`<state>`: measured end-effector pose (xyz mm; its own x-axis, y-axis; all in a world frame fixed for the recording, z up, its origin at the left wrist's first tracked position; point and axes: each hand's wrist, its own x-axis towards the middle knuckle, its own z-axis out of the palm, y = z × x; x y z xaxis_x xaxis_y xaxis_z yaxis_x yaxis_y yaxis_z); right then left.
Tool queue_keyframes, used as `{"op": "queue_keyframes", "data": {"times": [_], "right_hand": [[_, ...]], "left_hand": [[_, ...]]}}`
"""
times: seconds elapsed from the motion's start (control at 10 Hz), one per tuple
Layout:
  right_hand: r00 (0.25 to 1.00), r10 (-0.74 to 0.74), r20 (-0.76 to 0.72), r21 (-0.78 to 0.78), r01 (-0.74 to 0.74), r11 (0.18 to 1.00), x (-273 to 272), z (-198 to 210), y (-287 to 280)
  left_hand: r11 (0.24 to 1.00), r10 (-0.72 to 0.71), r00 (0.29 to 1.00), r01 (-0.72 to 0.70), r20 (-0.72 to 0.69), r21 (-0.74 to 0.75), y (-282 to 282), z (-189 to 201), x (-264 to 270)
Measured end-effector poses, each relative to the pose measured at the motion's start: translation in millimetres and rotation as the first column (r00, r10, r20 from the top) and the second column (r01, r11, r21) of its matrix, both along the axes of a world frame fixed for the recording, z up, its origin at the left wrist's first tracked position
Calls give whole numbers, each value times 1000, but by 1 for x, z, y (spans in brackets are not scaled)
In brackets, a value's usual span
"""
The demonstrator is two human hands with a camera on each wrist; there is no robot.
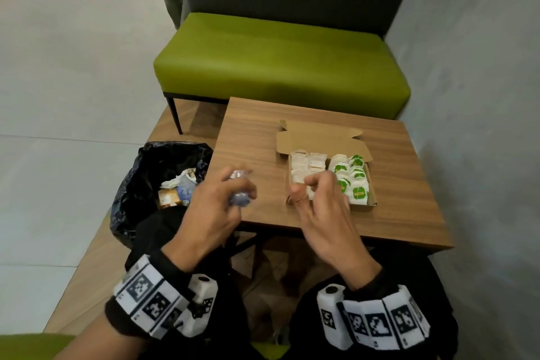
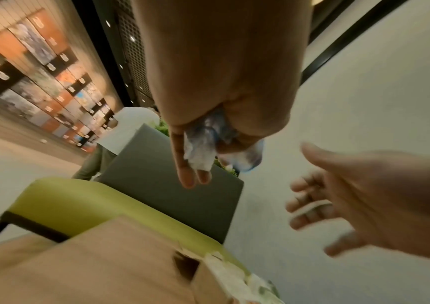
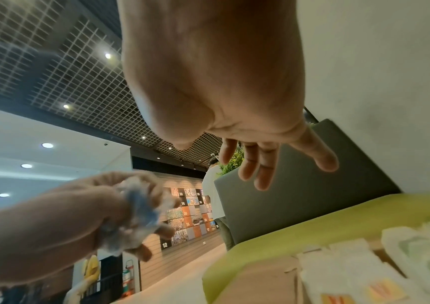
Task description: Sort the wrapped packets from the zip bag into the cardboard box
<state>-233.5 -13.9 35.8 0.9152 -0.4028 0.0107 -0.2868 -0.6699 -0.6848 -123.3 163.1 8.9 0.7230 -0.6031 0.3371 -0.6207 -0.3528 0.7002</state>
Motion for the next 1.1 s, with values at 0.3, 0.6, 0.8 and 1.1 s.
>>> {"op": "queue_keyframes", "data": {"times": [0.3,0.6,0.8,1.1], "right_hand": [[994,-107,-29,26,107,994,-22,-20,-32],[989,-121,-91,-33,118,992,-11,-22,-26],[946,-188,-262,1,196,981,-10,-18,-26],[938,-210,-277,-16,214,977,2,-28,-22]], "left_hand": [[879,311,949,-267,-50,395,99,-34,100],[620,344,938,-263,46,739,153,-134,182],[575,395,910,-140,-124,806,151,-182,222],[740,340,858,8,-385,673,161,-212,228]]}}
